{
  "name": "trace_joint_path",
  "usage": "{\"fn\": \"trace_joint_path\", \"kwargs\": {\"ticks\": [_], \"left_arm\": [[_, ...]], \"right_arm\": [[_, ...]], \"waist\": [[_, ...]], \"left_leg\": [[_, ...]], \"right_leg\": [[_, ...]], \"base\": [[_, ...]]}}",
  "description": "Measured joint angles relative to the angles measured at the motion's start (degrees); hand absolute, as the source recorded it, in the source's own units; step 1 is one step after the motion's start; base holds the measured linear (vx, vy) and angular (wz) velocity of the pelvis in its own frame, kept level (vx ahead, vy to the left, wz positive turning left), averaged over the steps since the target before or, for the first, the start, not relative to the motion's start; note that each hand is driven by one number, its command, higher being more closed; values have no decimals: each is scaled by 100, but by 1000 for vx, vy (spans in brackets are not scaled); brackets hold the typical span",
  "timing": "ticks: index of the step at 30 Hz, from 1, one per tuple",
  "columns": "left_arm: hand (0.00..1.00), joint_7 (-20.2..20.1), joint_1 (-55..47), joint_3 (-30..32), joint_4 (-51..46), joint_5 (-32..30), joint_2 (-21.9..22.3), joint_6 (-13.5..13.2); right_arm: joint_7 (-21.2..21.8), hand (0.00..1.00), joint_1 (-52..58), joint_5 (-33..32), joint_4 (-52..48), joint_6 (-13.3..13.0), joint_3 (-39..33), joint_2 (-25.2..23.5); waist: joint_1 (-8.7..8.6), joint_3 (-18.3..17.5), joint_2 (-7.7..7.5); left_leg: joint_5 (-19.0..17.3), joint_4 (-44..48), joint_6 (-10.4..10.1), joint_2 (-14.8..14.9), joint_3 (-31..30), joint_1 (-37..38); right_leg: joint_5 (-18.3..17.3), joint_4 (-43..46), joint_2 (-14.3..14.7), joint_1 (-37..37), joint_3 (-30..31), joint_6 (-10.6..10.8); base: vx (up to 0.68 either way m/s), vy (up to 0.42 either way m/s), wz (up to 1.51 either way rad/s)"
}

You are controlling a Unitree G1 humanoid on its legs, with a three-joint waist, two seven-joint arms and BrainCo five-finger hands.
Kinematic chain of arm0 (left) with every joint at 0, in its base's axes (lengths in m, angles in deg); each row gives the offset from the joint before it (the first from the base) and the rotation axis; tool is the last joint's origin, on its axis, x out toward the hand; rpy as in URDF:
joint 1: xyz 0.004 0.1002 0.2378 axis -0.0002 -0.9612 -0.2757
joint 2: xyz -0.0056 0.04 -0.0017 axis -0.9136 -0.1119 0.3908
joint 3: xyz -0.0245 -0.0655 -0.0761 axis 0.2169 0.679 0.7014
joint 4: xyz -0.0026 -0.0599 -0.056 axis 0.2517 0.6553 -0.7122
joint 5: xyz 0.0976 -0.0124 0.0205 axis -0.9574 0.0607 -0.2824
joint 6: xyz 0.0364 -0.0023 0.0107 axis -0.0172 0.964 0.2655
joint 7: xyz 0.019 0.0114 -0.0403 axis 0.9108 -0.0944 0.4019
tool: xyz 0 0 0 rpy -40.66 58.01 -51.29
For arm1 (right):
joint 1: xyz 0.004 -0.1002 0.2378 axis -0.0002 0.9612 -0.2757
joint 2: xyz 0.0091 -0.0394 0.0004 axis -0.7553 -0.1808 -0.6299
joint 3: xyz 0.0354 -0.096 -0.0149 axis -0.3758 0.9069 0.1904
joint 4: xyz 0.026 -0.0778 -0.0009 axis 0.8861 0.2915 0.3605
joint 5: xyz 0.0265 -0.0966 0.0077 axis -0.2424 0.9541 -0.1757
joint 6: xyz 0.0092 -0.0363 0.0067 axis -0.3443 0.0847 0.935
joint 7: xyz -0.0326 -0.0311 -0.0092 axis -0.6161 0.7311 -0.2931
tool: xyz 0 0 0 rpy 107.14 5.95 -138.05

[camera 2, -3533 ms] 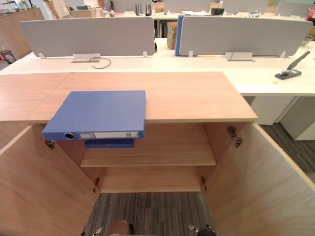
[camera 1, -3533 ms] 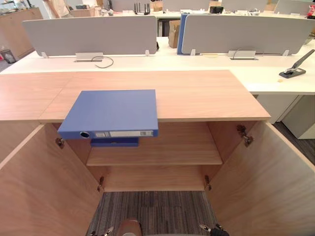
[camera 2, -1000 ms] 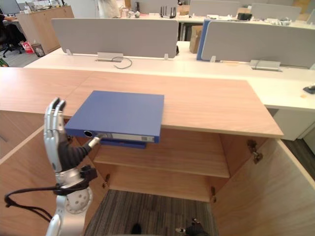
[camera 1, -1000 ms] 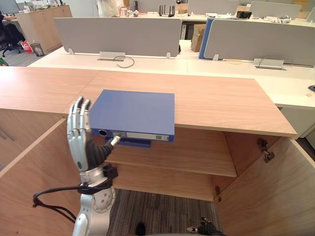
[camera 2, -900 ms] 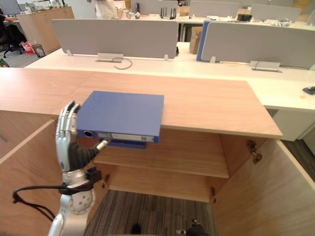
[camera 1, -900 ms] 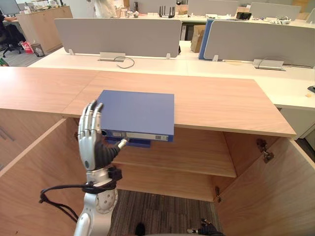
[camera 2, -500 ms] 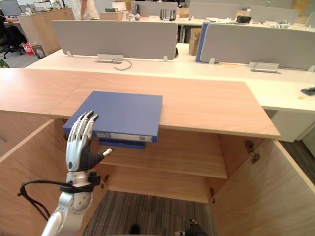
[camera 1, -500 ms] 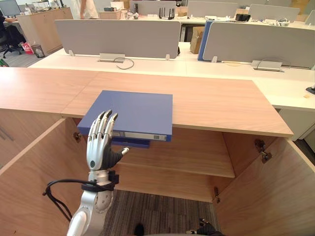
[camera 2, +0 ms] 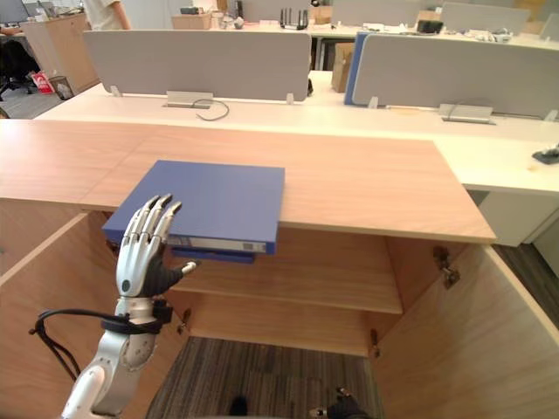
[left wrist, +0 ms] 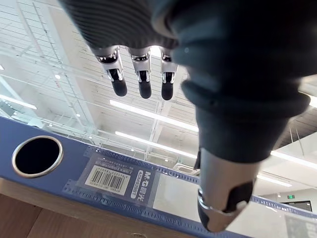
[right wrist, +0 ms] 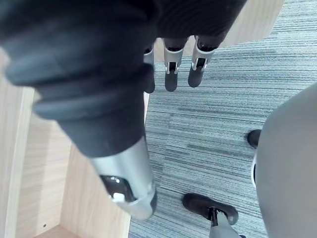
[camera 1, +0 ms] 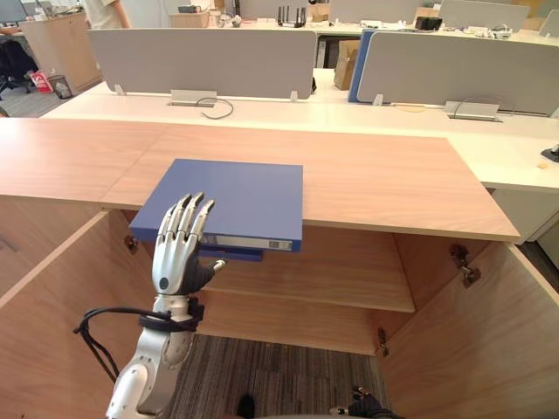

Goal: Walk over to the cabinet, pick up the folder, carry it to the office cabinet, place the folder inside the office cabinet, then close the office cabinet door

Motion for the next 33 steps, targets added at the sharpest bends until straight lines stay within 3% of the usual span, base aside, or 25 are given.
{"fn": "trace_joint_path", "kwargs": {"ticks": [25, 26, 33], "left_arm": [[0, -164, 759, -43, 942, -226, -556, 97], [100, -164, 775, -50, 955, -227, -558, 99], [100, -120, 1050, -183, 1417, -238, -600, 134]], "right_arm": [[0, 0, -67, -2, -2, 0, -80, -10], [0, 0, -66, -2, -2, 0, -86, -11], [-3, 0, -72, -1, -2, 0, -94, -10]], "waist": [[-126, 59, 2], [-127, 59, 2], [-156, 58, 4]], "left_leg": [[-102, 0, -22, -4, 207, 99], [-102, 0, -21, -4, 209, 100], [-103, 0, -22, -2, 223, 110]], "right_leg": [[1, -56, -42, 23, 193, -1], [1, -56, -43, 23, 194, 0], [1, -53, -44, 23, 208, -1]], "base": [[-1, -2, -4], [0, 0, 0], [0, 0, 0]]}}
